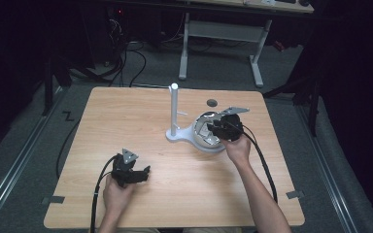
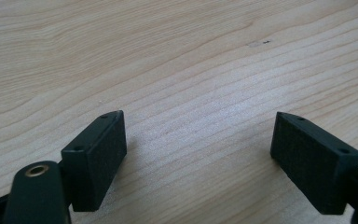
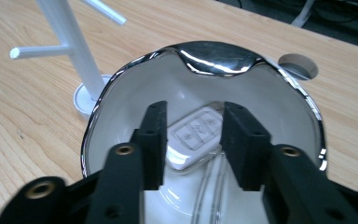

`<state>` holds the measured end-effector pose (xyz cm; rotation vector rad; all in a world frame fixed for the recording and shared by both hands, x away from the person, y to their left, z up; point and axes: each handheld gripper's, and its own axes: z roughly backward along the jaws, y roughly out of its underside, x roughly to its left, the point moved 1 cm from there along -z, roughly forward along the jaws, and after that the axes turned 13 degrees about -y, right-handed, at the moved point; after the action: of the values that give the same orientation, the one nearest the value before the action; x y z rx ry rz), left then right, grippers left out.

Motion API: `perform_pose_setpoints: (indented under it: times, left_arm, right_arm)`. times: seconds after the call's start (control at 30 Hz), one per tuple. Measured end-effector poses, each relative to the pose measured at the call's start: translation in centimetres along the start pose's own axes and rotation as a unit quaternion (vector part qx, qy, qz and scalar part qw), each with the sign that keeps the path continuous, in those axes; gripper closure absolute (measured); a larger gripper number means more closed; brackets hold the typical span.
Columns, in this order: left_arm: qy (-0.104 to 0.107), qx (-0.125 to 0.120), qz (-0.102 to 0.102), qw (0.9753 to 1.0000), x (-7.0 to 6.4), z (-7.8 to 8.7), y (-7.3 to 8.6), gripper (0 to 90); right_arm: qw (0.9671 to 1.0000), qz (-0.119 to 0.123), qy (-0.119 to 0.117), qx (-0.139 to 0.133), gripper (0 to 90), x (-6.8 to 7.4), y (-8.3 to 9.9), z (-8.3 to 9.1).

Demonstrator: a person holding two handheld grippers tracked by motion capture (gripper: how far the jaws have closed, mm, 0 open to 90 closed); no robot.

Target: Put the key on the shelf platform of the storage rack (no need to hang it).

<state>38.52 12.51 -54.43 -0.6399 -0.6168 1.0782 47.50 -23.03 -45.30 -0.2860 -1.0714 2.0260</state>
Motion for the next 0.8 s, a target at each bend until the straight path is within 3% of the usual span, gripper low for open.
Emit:
perform_pose_setpoints:
  times: [0.1,0.23,0.37,0.57,0.8]
  left_arm:
    - [0.0,0.0,0.0,1.0,0.0,0.0,0.0,18.7]
    - [0.0,0.0,0.0,1.0,0.0,0.0,0.0,18.7]
    - [0.0,0.0,-0.001,1.0,0.0,0.0,0.0,18.7]
    - [0.0,0.0,0.0,1.0,0.0,0.0,0.0,18.7]
    - [0.0,0.0,0.0,1.0,0.0,0.0,0.0,18.7]
  right_arm:
    - [0.9998,-0.007,-0.002,-0.02,57.6,-0.1,0.5,0.8]
    - [0.9998,-0.01,0.007,-0.015,53.6,-0.3,1.2,1.7]
    - [0.999,-0.019,0.013,-0.037,53.3,-0.5,1.7,3.1]
    - [0.999,-0.015,0.017,-0.038,53.8,-0.4,2.0,4.4]
    - [0.9986,-0.031,0.018,-0.038,50.6,-0.6,2.3,5.5]
